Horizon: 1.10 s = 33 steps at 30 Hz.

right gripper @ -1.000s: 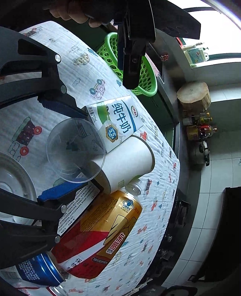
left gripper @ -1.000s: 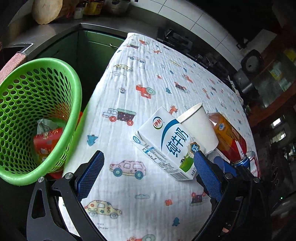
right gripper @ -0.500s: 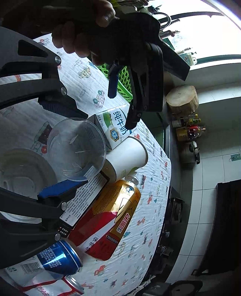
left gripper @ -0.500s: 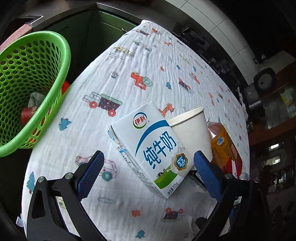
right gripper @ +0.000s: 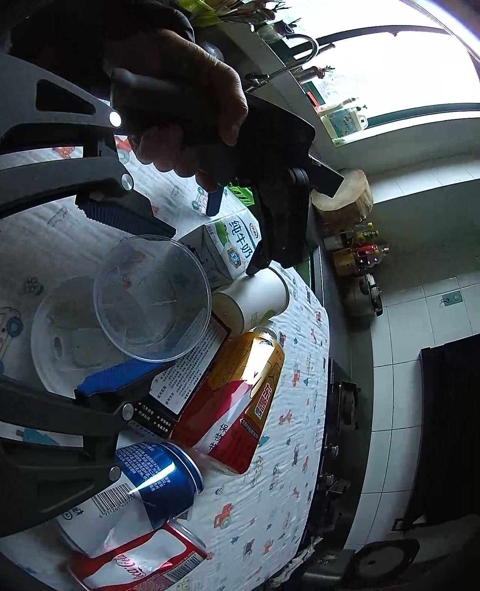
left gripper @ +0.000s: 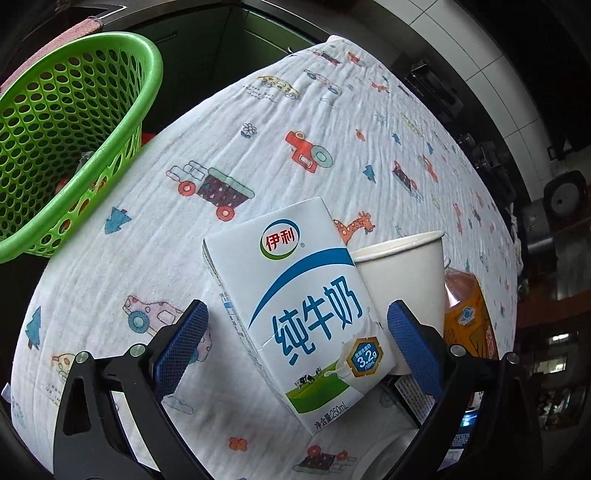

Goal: Collect trash
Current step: 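Grasp the white milk carton with left tool while right tool grasps clear plastic cup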

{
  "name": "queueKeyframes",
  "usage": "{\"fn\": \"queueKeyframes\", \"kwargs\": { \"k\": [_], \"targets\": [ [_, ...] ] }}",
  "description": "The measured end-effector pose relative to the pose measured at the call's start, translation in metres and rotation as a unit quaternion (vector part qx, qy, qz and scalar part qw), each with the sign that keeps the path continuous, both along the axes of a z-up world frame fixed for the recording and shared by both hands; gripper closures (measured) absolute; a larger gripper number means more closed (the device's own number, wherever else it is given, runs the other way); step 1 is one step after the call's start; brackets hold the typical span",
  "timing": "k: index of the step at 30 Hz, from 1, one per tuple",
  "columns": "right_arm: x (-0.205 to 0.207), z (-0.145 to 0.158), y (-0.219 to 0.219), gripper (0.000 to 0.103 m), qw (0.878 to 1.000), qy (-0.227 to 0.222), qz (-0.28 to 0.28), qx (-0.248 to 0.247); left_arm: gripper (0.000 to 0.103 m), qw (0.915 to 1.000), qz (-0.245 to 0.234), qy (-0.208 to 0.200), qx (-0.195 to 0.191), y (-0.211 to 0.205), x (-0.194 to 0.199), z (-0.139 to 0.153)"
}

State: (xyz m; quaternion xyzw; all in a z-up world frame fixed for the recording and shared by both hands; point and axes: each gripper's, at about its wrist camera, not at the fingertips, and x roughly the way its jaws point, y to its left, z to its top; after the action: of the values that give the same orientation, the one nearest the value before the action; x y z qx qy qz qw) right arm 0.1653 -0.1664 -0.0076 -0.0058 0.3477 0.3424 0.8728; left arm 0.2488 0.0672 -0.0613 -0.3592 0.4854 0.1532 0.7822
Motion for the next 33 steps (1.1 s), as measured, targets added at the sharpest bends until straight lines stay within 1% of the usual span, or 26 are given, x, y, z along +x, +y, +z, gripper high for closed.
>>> {"fn": "queueKeyframes", "kwargs": {
  "k": [3, 5, 9, 12, 14, 19, 24, 25, 26, 27, 33],
  "targets": [
    [0.0, -0.003, -0.001, 0.042, 1.0, 0.005, 0.0, 0.001, 0.007, 0.9992, -0.008, 0.015, 0.036, -0.002, 0.003, 0.003],
    [0.0, -0.004, -0.002, 0.042, 1.0, 0.005, -0.001, 0.002, 0.007, 0.9991, -0.016, 0.019, 0.036, 0.001, 0.002, 0.004],
    [-0.003, -0.004, -0.003, 0.042, 1.0, 0.006, 0.0, 0.005, 0.007, 0.997, -0.035, 0.035, 0.06, 0.005, -0.002, 0.01],
    [-0.006, -0.003, -0.005, 0.042, 1.0, 0.004, 0.0, 0.01, 0.007, 0.9959, -0.046, 0.049, 0.061, 0.01, -0.007, 0.011],
    [-0.004, -0.003, -0.005, 0.042, 1.0, 0.004, 0.0, 0.013, 0.008, 0.9968, -0.043, 0.051, 0.045, 0.014, -0.008, 0.011],
    [-0.004, -0.002, -0.004, 0.042, 1.0, 0.005, 0.002, 0.015, 0.008, 0.9959, -0.043, 0.054, 0.059, 0.009, -0.002, 0.012],
    [-0.003, -0.003, -0.003, 0.042, 1.0, 0.006, 0.003, 0.013, 0.008, 0.994, -0.047, 0.067, 0.074, 0.002, 0.007, 0.006],
    [-0.004, -0.003, -0.003, 0.042, 1.0, 0.006, 0.003, 0.012, 0.009, 0.994, -0.048, 0.066, 0.073, 0.002, 0.008, 0.004],
    [-0.004, -0.002, -0.002, 0.042, 1.0, 0.006, 0.002, 0.011, 0.017, 0.994, -0.049, 0.066, 0.072, 0.003, 0.008, 0.003],
    [-0.004, -0.002, -0.002, 0.042, 1.0, 0.006, 0.003, 0.011, 0.022, 0.9946, -0.052, 0.062, 0.066, 0.003, 0.007, 0.002],
    [-0.004, 0.0, 0.004, 0.042, 1.0, 0.005, 0.004, 0.004, 0.028, 0.9952, -0.077, 0.03, 0.052, 0.007, -0.002, 0.006]
  ]
}}
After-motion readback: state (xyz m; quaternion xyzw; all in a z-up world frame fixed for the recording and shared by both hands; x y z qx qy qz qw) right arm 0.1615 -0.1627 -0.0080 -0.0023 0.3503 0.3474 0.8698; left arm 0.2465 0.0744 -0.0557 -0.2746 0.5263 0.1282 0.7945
